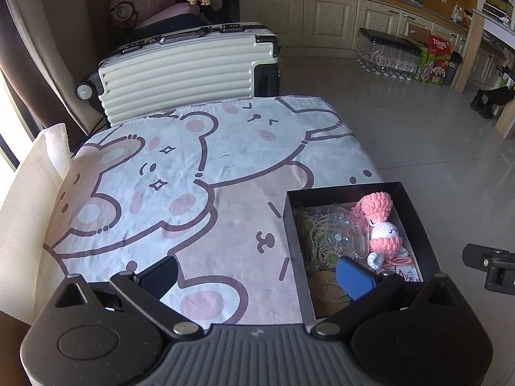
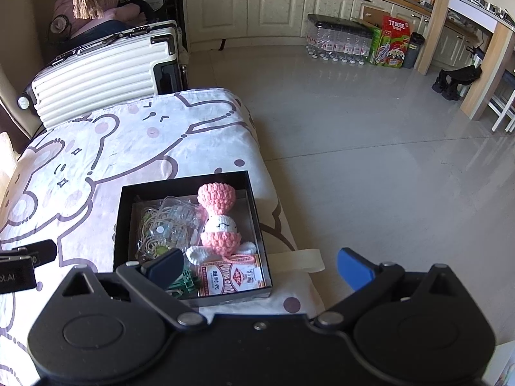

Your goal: Organize objects

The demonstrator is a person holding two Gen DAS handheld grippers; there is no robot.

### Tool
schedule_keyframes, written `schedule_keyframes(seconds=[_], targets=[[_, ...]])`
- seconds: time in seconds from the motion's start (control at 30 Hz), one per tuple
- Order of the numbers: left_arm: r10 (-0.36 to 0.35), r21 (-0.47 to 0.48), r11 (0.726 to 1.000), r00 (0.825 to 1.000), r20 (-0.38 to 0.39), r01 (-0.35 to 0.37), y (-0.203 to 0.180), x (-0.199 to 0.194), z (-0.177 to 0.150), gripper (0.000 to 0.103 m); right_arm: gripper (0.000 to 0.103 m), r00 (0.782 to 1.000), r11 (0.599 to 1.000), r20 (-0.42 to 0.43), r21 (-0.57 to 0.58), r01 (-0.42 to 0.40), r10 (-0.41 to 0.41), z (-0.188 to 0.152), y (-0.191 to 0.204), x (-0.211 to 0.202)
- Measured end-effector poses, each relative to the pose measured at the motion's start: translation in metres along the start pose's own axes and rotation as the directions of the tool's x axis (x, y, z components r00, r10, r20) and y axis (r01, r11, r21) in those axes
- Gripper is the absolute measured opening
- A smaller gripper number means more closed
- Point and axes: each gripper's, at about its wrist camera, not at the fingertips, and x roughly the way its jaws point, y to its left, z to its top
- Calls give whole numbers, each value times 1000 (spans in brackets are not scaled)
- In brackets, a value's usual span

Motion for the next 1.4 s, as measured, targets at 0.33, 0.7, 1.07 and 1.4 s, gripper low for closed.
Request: schedule_keyframes(seconds=[0.33,0.7,1.07,1.4], targets=[[5,-11,1000,1000,0,-5,2,0,0,103,103,1000,1000,-1,0,1,-1,0,1,0],[6,-15,1000,1000,-1,-6,3,0,1,103,103,1000,1000,0,-1,-1,1,0,1,-1],[1,-11,1000,1000,1,-1,1,0,0,103,103,1000,1000,0,-2,-1,1,0,1,-1],[1,-11,1000,1000,2,-1,1,0,0,103,103,1000,1000,1,-2,-2,2,0,2,0]])
